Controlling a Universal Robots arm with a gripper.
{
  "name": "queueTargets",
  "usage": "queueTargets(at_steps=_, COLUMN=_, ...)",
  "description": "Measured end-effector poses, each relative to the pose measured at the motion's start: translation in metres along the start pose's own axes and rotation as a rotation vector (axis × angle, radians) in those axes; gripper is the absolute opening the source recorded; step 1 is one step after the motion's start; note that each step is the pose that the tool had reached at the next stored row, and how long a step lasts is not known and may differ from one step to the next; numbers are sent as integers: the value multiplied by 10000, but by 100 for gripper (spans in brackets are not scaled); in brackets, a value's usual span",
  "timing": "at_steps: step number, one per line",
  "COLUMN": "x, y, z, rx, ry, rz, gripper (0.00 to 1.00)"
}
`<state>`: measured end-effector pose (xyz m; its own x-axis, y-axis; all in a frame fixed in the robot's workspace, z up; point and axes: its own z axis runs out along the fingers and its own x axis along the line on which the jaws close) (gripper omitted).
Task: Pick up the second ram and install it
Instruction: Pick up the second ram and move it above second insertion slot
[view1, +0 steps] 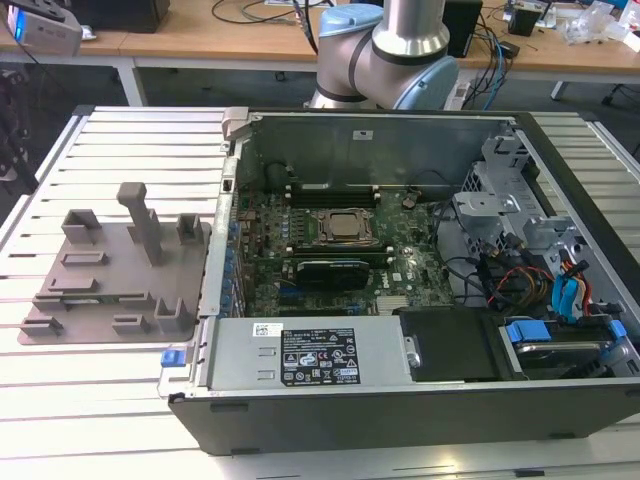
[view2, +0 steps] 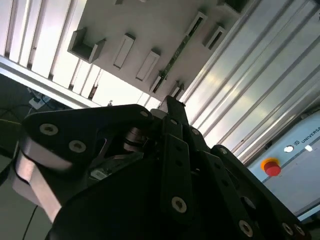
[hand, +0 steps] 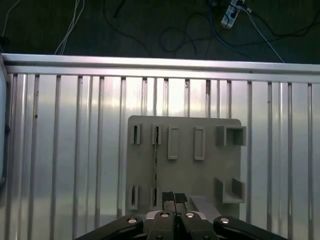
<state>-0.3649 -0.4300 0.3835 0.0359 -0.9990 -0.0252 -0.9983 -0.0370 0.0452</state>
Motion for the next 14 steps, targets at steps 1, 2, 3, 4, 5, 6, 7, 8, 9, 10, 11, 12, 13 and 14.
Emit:
queueTargets(at_steps=1, x=0, y=0, z=0, rx=-2, ry=4, rz=-84, gripper=10)
queueTargets(at_steps=2, x=0, y=0, z=0, rx=-6, ry=12, rz=-259, gripper=10)
queueTargets(at_steps=3, x=0, y=0, z=0, rx=-11, ry=19, rz=-414, gripper=10)
queueTargets(at_steps=4, x=0, y=0, z=0, rx=-13, ry=24, rz=-540, gripper=10)
queueTargets(at_steps=5, x=0, y=0, z=0, rx=-17, ry=30, rz=-658, gripper=10)
queueTargets(at_steps=6, x=0, y=0, z=0, rx=-21, ry=38, rz=-849, gripper=10)
queueTargets(at_steps=7, x=0, y=0, z=0, rx=-25, ry=44, rz=-976, gripper=10)
queueTargets(at_steps=8, x=0, y=0, z=0, rx=-28, ry=50, rz=-1105, gripper=10)
queueTargets(at_steps=9, x=0, y=0, z=0, rx=-30, ry=54, rz=-1205, gripper=10)
queueTargets(at_steps=10, x=0, y=0, z=0, rx=-33, ry=59, rz=-1293, gripper=10)
queueTargets(at_steps=11, x=0, y=0, z=0, rx=-37, ry=66, rz=-1463, gripper=10)
queueTargets(at_steps=12, x=0, y=0, z=0, rx=-41, ry=73, rz=-1618, gripper=10)
queueTargets(at_steps=13, x=0, y=0, z=0, rx=-46, ry=81, rz=-1798, gripper=10)
queueTargets(at_steps=14, x=0, y=0, z=0, rx=-50, ry=89, rz=-1974, gripper=10)
